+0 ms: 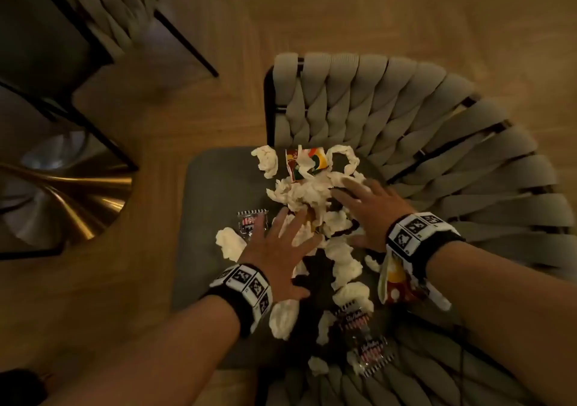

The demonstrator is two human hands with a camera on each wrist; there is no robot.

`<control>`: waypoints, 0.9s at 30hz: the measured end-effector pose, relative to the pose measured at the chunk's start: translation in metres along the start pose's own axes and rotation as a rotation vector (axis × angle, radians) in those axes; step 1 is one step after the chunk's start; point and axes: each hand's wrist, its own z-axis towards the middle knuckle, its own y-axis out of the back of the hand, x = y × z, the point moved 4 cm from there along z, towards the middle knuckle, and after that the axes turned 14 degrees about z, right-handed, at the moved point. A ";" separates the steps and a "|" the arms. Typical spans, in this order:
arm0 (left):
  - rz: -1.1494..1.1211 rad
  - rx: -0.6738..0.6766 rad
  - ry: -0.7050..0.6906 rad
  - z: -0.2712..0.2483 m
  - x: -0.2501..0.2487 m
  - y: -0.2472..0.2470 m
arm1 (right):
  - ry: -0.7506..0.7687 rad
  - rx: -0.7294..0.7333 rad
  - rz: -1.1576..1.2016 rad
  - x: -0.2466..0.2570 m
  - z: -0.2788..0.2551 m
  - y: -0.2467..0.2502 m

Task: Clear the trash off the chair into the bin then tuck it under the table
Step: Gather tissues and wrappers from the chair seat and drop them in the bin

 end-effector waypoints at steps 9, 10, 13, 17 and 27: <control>0.012 0.076 -0.087 -0.011 -0.017 -0.055 | 0.387 0.089 -0.297 0.024 0.075 -0.026; -0.020 0.095 -0.129 -0.013 -0.022 -0.059 | 0.387 0.084 -0.318 0.027 0.080 -0.029; -0.039 0.140 -0.217 -0.015 -0.033 -0.074 | 0.351 0.097 -0.396 0.034 0.090 -0.038; 0.006 0.142 -0.245 -0.013 -0.029 -0.091 | 0.299 0.132 -0.369 0.031 0.091 -0.049; -0.032 0.075 -0.196 0.007 -0.029 -0.080 | 0.334 0.225 -0.373 -0.007 0.047 -0.068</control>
